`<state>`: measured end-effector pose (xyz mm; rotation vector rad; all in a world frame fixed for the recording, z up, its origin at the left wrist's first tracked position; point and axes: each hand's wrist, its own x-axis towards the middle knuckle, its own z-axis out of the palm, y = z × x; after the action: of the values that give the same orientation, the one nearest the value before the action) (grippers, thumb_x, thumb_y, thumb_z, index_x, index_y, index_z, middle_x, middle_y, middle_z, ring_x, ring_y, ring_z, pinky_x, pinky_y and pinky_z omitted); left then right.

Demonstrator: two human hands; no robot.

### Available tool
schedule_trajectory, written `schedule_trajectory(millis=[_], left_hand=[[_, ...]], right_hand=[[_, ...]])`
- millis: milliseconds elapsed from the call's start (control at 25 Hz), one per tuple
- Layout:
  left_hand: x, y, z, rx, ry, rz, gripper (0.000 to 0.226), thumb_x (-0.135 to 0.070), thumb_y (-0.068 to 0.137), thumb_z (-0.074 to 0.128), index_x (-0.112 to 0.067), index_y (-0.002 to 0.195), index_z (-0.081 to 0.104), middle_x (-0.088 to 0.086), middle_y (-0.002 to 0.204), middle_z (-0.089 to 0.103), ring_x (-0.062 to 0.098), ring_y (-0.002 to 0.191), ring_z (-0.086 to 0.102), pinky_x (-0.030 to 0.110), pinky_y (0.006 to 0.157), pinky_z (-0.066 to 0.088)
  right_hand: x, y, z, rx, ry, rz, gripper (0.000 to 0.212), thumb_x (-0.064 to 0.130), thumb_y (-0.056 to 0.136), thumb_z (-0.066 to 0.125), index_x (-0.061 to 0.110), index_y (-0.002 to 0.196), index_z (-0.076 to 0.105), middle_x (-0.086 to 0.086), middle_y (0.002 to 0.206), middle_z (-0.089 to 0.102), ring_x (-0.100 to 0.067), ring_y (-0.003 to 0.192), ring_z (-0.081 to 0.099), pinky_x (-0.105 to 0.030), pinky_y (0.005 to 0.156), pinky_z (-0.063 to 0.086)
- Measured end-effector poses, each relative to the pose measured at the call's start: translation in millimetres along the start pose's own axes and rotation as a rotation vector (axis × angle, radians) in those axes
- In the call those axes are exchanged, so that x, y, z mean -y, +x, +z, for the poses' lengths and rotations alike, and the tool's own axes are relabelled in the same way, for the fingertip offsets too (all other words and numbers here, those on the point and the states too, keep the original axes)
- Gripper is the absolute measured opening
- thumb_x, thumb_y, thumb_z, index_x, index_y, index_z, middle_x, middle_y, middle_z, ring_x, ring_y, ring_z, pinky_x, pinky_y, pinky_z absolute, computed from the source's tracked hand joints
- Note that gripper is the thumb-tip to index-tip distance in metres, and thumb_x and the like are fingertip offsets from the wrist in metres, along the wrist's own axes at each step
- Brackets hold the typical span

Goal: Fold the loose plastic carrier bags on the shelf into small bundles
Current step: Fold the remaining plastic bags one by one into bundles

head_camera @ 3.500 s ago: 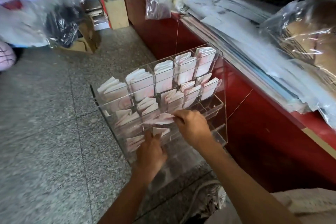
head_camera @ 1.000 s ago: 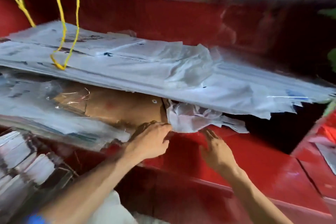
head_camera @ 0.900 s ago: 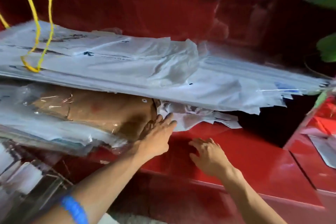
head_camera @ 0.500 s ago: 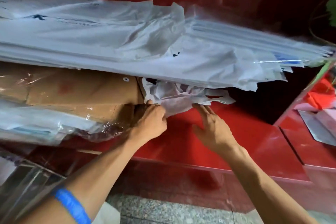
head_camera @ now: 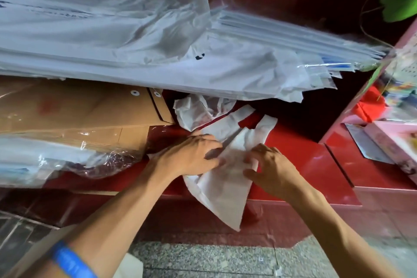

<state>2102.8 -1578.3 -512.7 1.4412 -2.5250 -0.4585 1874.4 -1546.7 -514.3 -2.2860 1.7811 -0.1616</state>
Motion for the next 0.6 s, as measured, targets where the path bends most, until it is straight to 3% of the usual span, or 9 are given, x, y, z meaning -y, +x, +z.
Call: schedule_trajectory(millis=[80,160,200,240,320,400,480,600], left_hand=[[-12,5,1,-0.045,-0.138,0.036,0.038,-0.044,0.095,0.055,-0.028,0.128,0.061,-0.008,0.131,0.060,0.012,0.116,0.054,0.026,0.101,0.039],[-17,13,8,-0.131,0.139,0.055,0.044,-0.042,0.093,0.056,-0.033,0.136,0.053,-0.007,0.153,0.038,0.017,0.139,0.031,0.035,0.113,0.021],[-14,16,12,-0.103,0.227,0.006,0.050,-0.045,0.093,0.054,-0.034,0.141,0.045,-0.006,0.161,0.022,0.018,0.147,0.015,0.044,0.118,0.009],[-12,19,13,-0.037,0.249,-0.060,0.054,-0.050,0.095,0.049,-0.035,0.146,0.037,-0.005,0.163,0.012,0.018,0.150,0.005,0.051,0.119,-0.001],[-8,25,16,0.047,0.198,-0.195,0.057,-0.057,0.098,0.035,-0.036,0.151,0.029,-0.006,0.164,0.011,0.017,0.150,0.002,0.059,0.116,-0.011],[-5,31,12,0.027,0.214,-0.299,0.056,-0.055,0.099,0.033,-0.032,0.150,0.030,-0.005,0.162,0.018,0.021,0.149,0.007,0.062,0.114,-0.010],[-5,33,8,-0.006,0.216,-0.347,0.054,-0.047,0.099,0.038,-0.031,0.150,0.031,-0.003,0.161,0.018,0.025,0.148,0.008,0.064,0.116,-0.002],[-6,30,7,-0.043,0.261,-0.296,0.052,-0.031,0.097,0.044,-0.037,0.148,0.032,-0.007,0.161,0.014,0.022,0.148,0.008,0.063,0.116,0.000]], right_hand=[[-9,-10,-8,-0.063,-0.154,0.148,0.026,0.032,0.087,0.059,0.027,0.112,0.063,0.010,0.124,0.056,-0.021,0.118,0.046,-0.038,0.091,0.038],[-8,-21,-10,-0.230,-0.269,0.155,0.029,0.033,0.087,0.058,0.022,0.113,0.064,0.006,0.122,0.057,-0.025,0.112,0.049,-0.041,0.086,0.040],[-2,-27,-9,-0.298,-0.234,0.046,0.032,0.036,0.086,0.057,0.022,0.114,0.064,0.004,0.119,0.058,-0.026,0.106,0.053,-0.041,0.082,0.043],[5,-33,-7,-0.298,-0.156,-0.094,0.036,0.041,0.086,0.054,0.024,0.117,0.062,0.005,0.118,0.059,-0.025,0.102,0.055,-0.041,0.080,0.046],[24,-48,-2,-0.108,-0.026,-0.304,0.050,0.058,0.087,0.048,0.030,0.129,0.053,0.011,0.128,0.055,-0.018,0.109,0.054,-0.037,0.089,0.046],[35,-60,10,-0.013,-0.102,-0.344,0.070,0.072,0.080,0.047,0.031,0.136,0.047,0.010,0.141,0.049,-0.015,0.123,0.047,-0.036,0.102,0.039],[29,-62,24,-0.027,-0.268,-0.247,0.083,0.067,0.067,0.063,0.023,0.135,0.050,-0.001,0.139,0.052,-0.026,0.121,0.052,-0.046,0.103,0.042],[17,-54,26,-0.011,-0.437,0.056,0.104,0.040,0.030,0.086,0.005,0.124,0.062,-0.027,0.124,0.059,-0.047,0.102,0.063,-0.059,0.090,0.049]])
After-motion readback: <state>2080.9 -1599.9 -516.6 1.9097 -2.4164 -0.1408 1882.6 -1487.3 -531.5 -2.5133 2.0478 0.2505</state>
